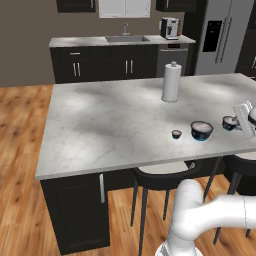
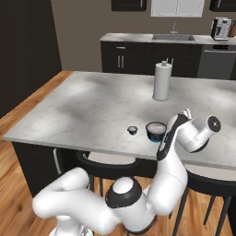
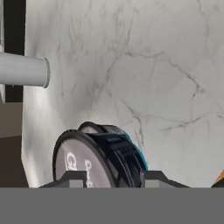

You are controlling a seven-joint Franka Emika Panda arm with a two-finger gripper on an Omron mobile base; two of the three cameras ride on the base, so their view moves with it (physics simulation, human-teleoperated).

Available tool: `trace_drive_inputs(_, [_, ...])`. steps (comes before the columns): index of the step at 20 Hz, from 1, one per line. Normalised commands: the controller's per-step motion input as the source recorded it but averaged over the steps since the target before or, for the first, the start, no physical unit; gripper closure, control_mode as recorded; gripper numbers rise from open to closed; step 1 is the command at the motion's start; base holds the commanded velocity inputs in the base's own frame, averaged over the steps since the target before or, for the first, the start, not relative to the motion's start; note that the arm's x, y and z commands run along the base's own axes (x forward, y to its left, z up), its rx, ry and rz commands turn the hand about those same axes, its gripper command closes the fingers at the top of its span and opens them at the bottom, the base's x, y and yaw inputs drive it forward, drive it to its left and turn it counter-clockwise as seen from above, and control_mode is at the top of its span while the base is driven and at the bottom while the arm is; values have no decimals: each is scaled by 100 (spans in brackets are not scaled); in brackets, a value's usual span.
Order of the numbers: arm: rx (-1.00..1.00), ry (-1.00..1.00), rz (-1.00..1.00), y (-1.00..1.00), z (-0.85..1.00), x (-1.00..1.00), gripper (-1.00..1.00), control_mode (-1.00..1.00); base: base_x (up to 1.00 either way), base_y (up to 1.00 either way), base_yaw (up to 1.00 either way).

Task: Stack the yogurt containers by placing the smaller containers on top of the larger containers.

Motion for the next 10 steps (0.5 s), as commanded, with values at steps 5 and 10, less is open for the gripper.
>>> trace_drive_inputs(5, [0,-4,0,22,41,-23,100,-100,0,0,0])
trace_drive_inputs(10, [0,-3,0,18,38,-17,100,-100,0,0,0])
